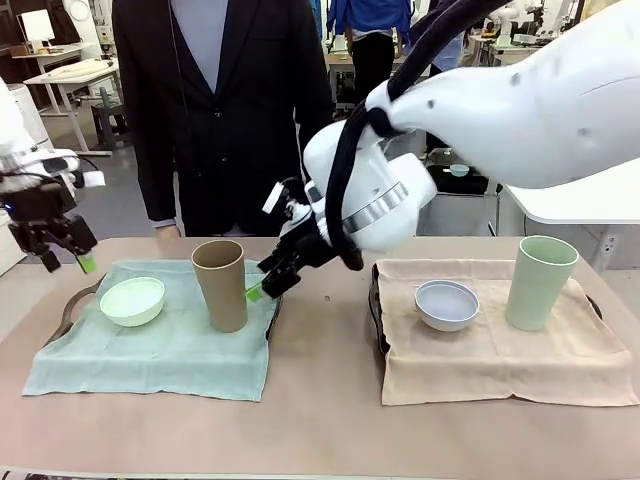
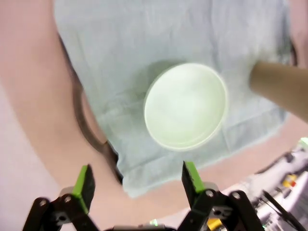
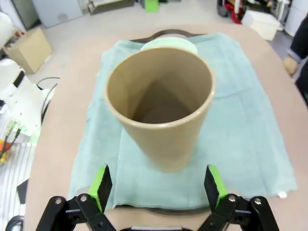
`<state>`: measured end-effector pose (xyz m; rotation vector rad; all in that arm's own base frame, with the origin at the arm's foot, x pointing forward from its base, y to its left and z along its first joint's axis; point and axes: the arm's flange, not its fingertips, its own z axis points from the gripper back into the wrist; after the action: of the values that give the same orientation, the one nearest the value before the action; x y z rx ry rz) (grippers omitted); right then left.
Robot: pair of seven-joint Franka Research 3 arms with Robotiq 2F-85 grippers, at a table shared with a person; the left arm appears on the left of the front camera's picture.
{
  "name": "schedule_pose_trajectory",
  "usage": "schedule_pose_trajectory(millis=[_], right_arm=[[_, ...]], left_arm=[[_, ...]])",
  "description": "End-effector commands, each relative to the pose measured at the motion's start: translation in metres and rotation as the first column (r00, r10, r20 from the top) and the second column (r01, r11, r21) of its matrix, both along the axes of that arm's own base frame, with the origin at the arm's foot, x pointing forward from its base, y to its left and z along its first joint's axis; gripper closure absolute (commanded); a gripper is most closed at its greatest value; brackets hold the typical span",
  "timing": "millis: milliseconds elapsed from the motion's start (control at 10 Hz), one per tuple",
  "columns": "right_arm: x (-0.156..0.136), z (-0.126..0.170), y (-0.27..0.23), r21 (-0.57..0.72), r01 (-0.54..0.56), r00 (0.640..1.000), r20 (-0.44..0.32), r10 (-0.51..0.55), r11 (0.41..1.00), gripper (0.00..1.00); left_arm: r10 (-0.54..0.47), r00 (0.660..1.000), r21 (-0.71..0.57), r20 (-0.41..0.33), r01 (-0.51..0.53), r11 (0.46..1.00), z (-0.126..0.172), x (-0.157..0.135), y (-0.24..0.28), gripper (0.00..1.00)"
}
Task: Set up a tray with a mat and arrange the tableware.
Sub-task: Place the Picnic Bowl and Reusable plastic cup back onto the Handle tray in front of the human's position.
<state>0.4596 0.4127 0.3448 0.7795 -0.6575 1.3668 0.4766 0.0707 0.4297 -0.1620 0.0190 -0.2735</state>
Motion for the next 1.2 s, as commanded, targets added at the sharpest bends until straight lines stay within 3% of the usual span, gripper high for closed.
schedule_pose_trajectory(millis=[0,300,400,500,1100], right_arm=[[-0.029,0.051,-0.030,-0.080,0.091,0.995,0.045,-0.088,0.993,0.00],[-0.087,0.127,-0.038,-0.138,0.159,0.987,0.050,-0.154,0.978,0.00],[-0.112,0.138,-0.035,-0.166,0.159,0.987,0.014,-0.159,0.973,0.00],[-0.067,0.112,-0.040,-0.091,0.132,0.989,0.078,-0.125,0.987,0.00],[-0.067,0.112,-0.040,-0.091,0.132,0.989,0.078,-0.125,0.987,0.00]], left_arm=[[-0.070,0.995,0.022,0.064,0.069,0.997,0.047,-0.027,0.008,0.07],[-0.141,0.986,-0.010,0.089,0.142,0.990,0.114,-0.064,-0.003,0.07],[-0.073,0.994,0.026,0.082,0.071,0.997,0.082,-0.041,0.005,0.07],[-0.073,0.994,0.026,0.082,0.071,0.997,0.082,-0.041,0.005,0.07],[-0.073,0.994,0.026,0.082,0.071,0.997,0.082,-0.041,0.005,0.07]])
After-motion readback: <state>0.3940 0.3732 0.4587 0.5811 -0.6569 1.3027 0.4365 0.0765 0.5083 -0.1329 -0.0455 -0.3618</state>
